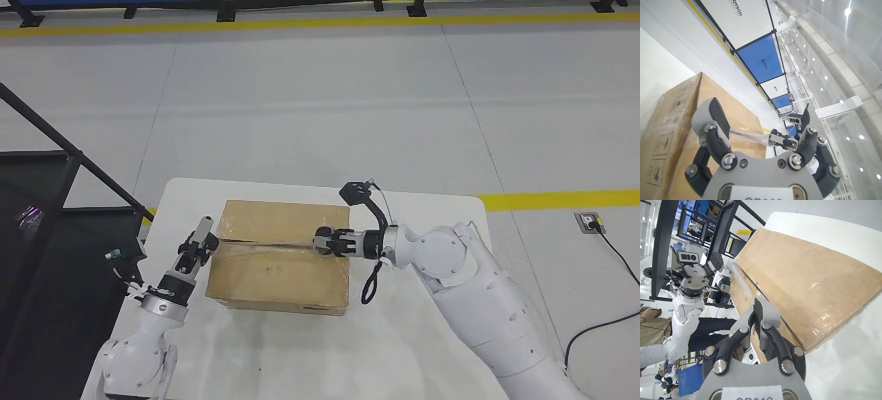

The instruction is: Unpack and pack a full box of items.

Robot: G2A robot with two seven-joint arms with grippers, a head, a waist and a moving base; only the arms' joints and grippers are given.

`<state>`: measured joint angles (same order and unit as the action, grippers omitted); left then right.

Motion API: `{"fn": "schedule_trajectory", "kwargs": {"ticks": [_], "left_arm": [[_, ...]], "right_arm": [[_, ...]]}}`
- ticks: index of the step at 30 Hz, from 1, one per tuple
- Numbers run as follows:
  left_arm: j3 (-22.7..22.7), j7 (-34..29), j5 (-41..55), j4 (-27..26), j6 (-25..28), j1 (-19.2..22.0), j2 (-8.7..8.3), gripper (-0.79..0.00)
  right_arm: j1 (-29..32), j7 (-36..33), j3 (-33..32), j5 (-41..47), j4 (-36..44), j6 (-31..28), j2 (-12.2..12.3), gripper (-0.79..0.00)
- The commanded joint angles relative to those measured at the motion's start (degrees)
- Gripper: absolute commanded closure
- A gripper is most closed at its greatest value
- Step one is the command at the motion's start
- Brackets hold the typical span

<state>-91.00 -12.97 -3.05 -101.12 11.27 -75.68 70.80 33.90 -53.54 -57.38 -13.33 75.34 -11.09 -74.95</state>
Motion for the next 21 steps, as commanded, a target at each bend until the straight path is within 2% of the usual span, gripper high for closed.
{"fn": "schedule_trajectory", "kwargs": {"ticks": [1,10,19,21], "left_arm": [[0.26,-0.42,0.06,0.39,0.14,0.21,0.00,-0.785],[1.55,-0.79,-0.06,2.76,-0.24,1.68,0.07,-0.785],[2.68,-0.49,-0.42,4.28,-0.50,2.63,0.17,-0.785],[3.02,-0.50,-0.66,4.45,-0.63,2.84,0.19,-0.785]], "right_arm": [[0.38,0.15,-0.33,0.31,0.42,0.32,0.10,0.000],[0.54,2.66,0.59,-1.63,0.53,4.43,-0.08,0.000],[0.21,3.06,1.36,-2.29,-0.66,5.52,-0.28,0.000],[0.27,3.11,1.34,-2.53,-0.66,5.67,-0.26,-0.166]]}}
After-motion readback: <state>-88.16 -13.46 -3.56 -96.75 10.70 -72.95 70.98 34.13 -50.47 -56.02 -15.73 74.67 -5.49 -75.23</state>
